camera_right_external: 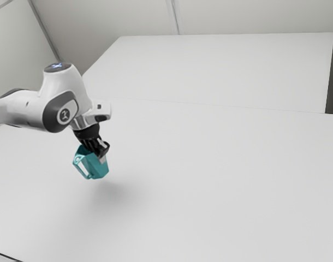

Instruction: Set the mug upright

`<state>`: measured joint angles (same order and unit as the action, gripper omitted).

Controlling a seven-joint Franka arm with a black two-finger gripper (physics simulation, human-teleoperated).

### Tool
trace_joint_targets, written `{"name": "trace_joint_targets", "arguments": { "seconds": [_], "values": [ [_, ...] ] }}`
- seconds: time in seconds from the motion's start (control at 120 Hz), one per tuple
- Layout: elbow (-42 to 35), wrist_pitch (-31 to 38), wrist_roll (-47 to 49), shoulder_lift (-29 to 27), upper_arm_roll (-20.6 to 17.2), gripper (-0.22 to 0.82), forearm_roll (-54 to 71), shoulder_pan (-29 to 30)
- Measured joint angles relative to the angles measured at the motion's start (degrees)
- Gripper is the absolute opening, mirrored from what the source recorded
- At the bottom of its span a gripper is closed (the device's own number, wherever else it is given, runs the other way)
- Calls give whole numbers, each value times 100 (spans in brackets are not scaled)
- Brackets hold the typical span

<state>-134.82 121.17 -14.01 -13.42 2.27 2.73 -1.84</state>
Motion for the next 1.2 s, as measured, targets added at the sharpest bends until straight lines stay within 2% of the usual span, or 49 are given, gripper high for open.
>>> {"name": "trace_joint_targets", "arguments": {
  "seconds": [0.35,0.842,0.933,1.2],
  "values": [
    [-374,493,844,153,-153,-17,13,-76],
    [-397,939,1512,580,-218,-17,20,-194],
    [-398,987,1567,585,-232,-10,-9,-220],
    [-371,1042,1663,505,-257,22,-79,-262]
  ]
}}
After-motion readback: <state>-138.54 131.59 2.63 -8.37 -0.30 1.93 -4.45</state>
